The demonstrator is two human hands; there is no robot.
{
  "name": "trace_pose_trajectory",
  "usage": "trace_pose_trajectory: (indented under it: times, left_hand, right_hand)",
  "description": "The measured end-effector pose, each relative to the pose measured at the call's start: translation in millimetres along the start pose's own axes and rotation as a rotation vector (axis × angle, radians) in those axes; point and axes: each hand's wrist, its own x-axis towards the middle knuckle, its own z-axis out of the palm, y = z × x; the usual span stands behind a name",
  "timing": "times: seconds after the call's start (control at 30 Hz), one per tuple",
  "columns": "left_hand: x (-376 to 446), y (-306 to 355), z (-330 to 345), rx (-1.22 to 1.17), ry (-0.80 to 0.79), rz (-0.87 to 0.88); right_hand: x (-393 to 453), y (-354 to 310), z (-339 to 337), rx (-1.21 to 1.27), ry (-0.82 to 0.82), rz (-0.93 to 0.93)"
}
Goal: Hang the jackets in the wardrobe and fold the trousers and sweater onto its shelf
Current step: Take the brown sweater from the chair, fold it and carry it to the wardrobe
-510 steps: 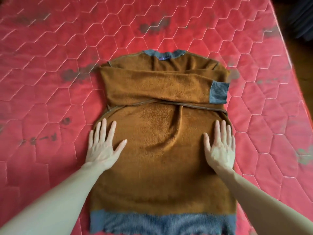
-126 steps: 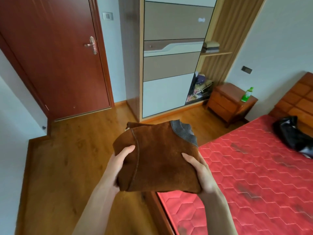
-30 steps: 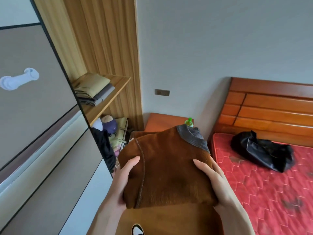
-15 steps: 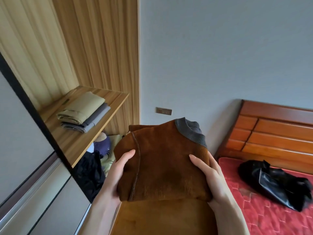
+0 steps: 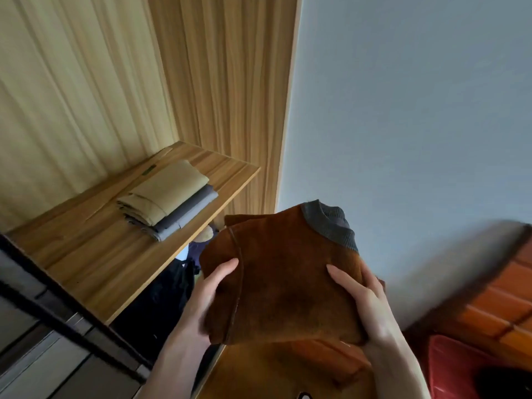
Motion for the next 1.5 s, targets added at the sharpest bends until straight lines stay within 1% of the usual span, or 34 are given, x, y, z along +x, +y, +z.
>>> trace_pose_trajectory:
  times: [0.07,0.13,0.23,0.33,0.43,0.5,0.63,0.73,0.87,0.97,1.07,1.13,1.23,1.37,1.5]
  left_hand:
    - [19,4,16,-0.023,-0.002,0.012]
    - [37,6,33,-0.062,0.038,0.014]
    - [63,4,57,-0.085,0.162,0.049]
    - [82,5,69,-0.127,0.313,0.13]
    - [87,12,65,-0.221,0.423,0.204]
    - [83,19,56,-0.243,0.517,0.256]
    - [71,36,28,-0.277,0.647,0.378]
    - [66,50,7,-0.286,0.634,0.408]
    - [65,72,-13,-0.259,0.581,0.349]
    - [65,92,-25,-0.149,0.497,0.362]
    - [70,115,-34,-0.017,0.475,0.409]
    - [76,131,-37,0.034,0.509,0.456]
    - [94,155,-45,0.037,0.584,0.526]
    - [127,185,-57,-0.07,0.695,0.583]
    - [158,202,-73,-0.146,0.751,0.572]
  right_hand:
    - [35,-15,-6,-0.013,-0.05,0.014]
    - [68,-31,-11,-0.035,-0.109,0.027]
    - [118,-54,-15,-0.063,-0.199,0.05]
    - [163,-67,-13,-0.066,-0.294,0.096]
    - [199,-61,-1,-0.064,-0.403,0.168]
    - [216,-52,18,-0.083,-0.492,0.228]
    - [229,-36,66,-0.189,-0.659,0.32]
    - [234,-29,102,-0.22,-0.706,0.263]
    - [243,-37,145,-0.238,-0.759,0.164]
    - [258,-46,172,-0.257,-0.776,0.109]
    - [279,-56,199,-0.253,-0.81,0.116]
    - [295,-62,218,-0.265,-0.847,0.105]
    - [322,-62,253,-0.282,-0.875,0.113]
    - [361,-51,298,-0.342,-0.925,0.122]
    - [400,-35,330,-0.399,-0.934,0.144]
